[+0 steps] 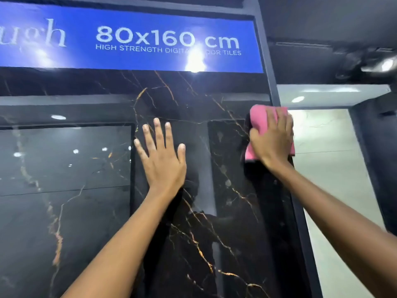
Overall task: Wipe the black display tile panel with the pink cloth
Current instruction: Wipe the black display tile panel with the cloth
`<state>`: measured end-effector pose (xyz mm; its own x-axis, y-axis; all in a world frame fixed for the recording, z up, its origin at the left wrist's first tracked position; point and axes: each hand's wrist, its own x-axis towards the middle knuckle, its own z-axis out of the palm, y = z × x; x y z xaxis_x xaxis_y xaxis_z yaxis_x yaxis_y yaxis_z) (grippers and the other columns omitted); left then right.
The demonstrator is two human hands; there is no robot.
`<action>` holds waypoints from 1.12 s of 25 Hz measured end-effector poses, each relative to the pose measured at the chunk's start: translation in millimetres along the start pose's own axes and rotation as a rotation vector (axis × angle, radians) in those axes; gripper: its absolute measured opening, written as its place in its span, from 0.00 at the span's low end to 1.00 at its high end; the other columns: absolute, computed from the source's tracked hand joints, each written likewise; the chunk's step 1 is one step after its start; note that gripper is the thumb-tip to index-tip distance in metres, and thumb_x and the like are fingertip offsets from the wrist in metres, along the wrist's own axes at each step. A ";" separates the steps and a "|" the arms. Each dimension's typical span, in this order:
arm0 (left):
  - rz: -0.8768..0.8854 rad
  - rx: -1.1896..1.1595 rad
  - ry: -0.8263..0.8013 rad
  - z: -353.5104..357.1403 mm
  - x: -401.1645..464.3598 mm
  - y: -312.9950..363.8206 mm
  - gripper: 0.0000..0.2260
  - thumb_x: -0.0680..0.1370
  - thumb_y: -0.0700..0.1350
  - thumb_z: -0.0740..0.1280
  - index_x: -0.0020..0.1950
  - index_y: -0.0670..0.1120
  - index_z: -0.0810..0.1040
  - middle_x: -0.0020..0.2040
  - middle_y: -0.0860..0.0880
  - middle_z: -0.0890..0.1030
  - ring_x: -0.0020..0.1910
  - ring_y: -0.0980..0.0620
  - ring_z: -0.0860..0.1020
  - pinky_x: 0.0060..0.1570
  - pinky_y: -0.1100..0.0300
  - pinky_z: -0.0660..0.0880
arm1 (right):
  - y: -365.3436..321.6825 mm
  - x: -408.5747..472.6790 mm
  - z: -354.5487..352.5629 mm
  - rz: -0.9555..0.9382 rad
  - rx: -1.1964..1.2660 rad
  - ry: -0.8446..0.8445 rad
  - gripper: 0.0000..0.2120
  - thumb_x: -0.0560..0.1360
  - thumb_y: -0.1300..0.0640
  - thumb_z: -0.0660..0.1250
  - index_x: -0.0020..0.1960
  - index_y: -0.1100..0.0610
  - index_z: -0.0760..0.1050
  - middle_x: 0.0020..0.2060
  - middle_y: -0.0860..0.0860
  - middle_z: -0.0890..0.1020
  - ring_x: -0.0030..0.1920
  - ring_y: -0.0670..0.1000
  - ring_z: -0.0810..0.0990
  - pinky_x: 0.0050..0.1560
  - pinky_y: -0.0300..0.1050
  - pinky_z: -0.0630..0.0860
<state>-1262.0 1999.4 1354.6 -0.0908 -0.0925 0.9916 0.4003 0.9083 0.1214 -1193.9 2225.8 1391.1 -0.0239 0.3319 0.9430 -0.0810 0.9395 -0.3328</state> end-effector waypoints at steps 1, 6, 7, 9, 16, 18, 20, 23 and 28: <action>0.006 0.041 0.015 3.2 -1.8 -1.6 0.28 0.81 0.56 0.45 0.79 0.46 0.50 0.79 0.46 0.47 0.77 0.42 0.44 0.73 0.40 0.41 | -5.1 32.4 -2.5 -0.024 -0.004 -0.011 0.35 0.68 0.47 0.57 0.73 0.58 0.61 0.74 0.56 0.61 0.75 0.58 0.53 0.75 0.52 0.50; 0.032 0.061 0.041 6.4 -3.8 -6.5 0.28 0.81 0.56 0.46 0.78 0.45 0.52 0.79 0.45 0.48 0.77 0.41 0.46 0.73 0.41 0.42 | -29.6 111.3 -8.5 -0.254 0.077 -0.143 0.37 0.65 0.46 0.55 0.74 0.54 0.60 0.75 0.53 0.59 0.76 0.54 0.52 0.75 0.48 0.50; 0.032 0.058 0.042 6.2 -3.8 -6.1 0.28 0.81 0.56 0.46 0.78 0.45 0.52 0.79 0.46 0.48 0.77 0.42 0.46 0.73 0.41 0.41 | -21.5 95.1 -6.7 -0.203 0.086 -0.095 0.37 0.66 0.47 0.55 0.74 0.55 0.61 0.75 0.54 0.60 0.76 0.55 0.53 0.75 0.48 0.51; 0.021 0.051 0.044 6.8 -5.4 -5.0 0.28 0.81 0.56 0.46 0.78 0.45 0.52 0.79 0.46 0.48 0.77 0.41 0.46 0.73 0.41 0.42 | -2.3 25.1 2.3 -0.115 0.093 -0.009 0.35 0.67 0.48 0.56 0.72 0.58 0.64 0.73 0.57 0.64 0.74 0.58 0.58 0.74 0.52 0.55; 0.018 0.069 0.034 6.5 -5.3 -4.1 0.28 0.81 0.56 0.46 0.79 0.46 0.50 0.79 0.46 0.48 0.77 0.42 0.45 0.73 0.42 0.41 | 1.3 49.0 -2.5 -0.242 -0.007 -0.039 0.36 0.66 0.46 0.53 0.72 0.58 0.64 0.73 0.57 0.63 0.74 0.58 0.57 0.74 0.53 0.55; 0.018 0.072 0.022 3.9 -6.8 -4.6 0.27 0.81 0.56 0.46 0.79 0.46 0.50 0.79 0.46 0.47 0.77 0.42 0.44 0.73 0.43 0.40 | 1.0 80.3 -5.5 -0.264 0.017 -0.102 0.37 0.66 0.47 0.55 0.74 0.56 0.61 0.75 0.54 0.59 0.76 0.56 0.53 0.75 0.52 0.52; 0.022 0.055 0.002 0.1 -5.4 -4.7 0.27 0.82 0.54 0.48 0.79 0.46 0.50 0.79 0.46 0.47 0.77 0.42 0.44 0.73 0.42 0.40 | 12.4 46.2 -0.6 -0.286 0.007 -0.089 0.37 0.66 0.48 0.57 0.75 0.56 0.61 0.76 0.55 0.58 0.76 0.58 0.53 0.74 0.54 0.54; 0.011 -0.075 -0.014 -8.4 -15.1 -2.2 0.25 0.82 0.51 0.51 0.78 0.45 0.55 0.79 0.47 0.52 0.78 0.45 0.47 0.74 0.42 0.41 | 51.5 -84.7 3.2 -0.372 0.027 -0.049 0.37 0.65 0.51 0.60 0.74 0.59 0.61 0.75 0.58 0.59 0.75 0.62 0.56 0.72 0.59 0.59; -0.051 -0.160 -0.051 -24.7 -126.3 -3.2 0.25 0.81 0.50 0.51 0.78 0.44 0.57 0.79 0.49 0.54 0.78 0.49 0.49 0.74 0.48 0.41 | 105.9 -209.0 -14.4 -0.719 -0.005 -0.242 0.38 0.62 0.50 0.65 0.71 0.55 0.63 0.72 0.61 0.60 0.73 0.64 0.57 0.70 0.60 0.61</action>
<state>-1229.3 1998.2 1230.1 -0.1592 -0.1126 0.9808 0.5338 0.8259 0.1815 -1183.2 2257.1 1158.6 -0.1852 -0.3896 0.9022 -0.1548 0.9182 0.3647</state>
